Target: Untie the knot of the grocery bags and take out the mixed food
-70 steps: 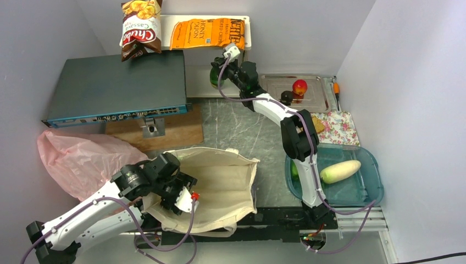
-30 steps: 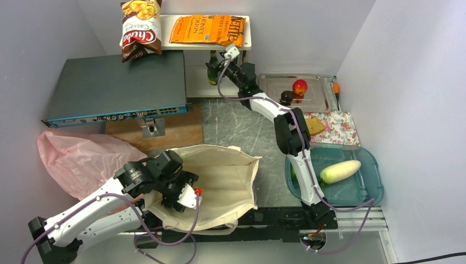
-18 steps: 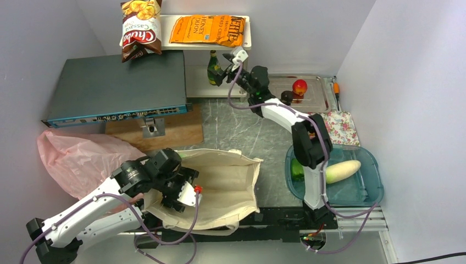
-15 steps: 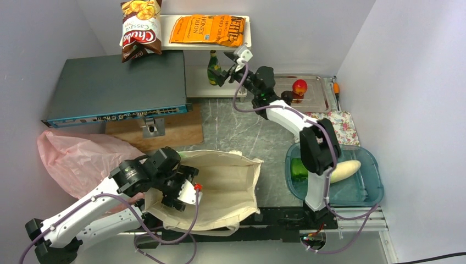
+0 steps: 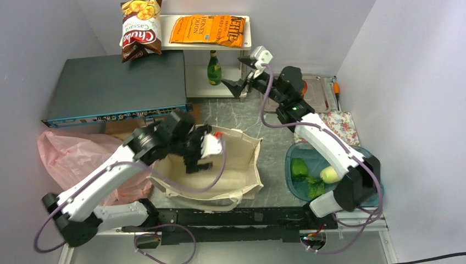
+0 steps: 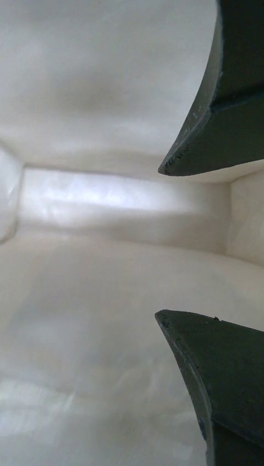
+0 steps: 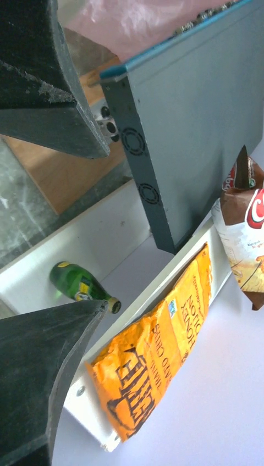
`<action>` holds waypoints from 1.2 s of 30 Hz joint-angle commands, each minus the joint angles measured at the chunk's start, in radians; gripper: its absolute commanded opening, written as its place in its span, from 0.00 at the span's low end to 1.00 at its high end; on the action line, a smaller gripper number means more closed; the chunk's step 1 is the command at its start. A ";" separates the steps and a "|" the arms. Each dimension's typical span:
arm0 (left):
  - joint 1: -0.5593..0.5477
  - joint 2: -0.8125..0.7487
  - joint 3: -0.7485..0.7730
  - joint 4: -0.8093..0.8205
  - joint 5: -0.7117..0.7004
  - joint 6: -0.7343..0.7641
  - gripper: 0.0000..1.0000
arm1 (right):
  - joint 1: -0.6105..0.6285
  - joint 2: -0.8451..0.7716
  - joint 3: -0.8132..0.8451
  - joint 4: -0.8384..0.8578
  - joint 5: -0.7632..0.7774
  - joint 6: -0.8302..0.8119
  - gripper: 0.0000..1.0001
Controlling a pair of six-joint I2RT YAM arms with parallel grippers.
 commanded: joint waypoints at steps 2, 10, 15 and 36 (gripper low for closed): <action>0.091 0.207 0.227 0.028 0.005 -0.173 0.89 | -0.017 -0.165 -0.022 -0.280 0.065 -0.077 1.00; 0.146 0.182 0.282 0.069 0.038 -0.162 0.96 | -0.075 -0.266 0.025 -0.495 0.094 -0.082 1.00; 0.184 0.150 0.301 0.058 0.145 -0.180 0.98 | -0.085 -0.304 0.041 -0.569 0.106 -0.060 1.00; 0.289 0.002 0.402 0.165 0.199 -0.292 0.99 | -0.087 -0.415 0.068 -0.669 0.238 0.058 1.00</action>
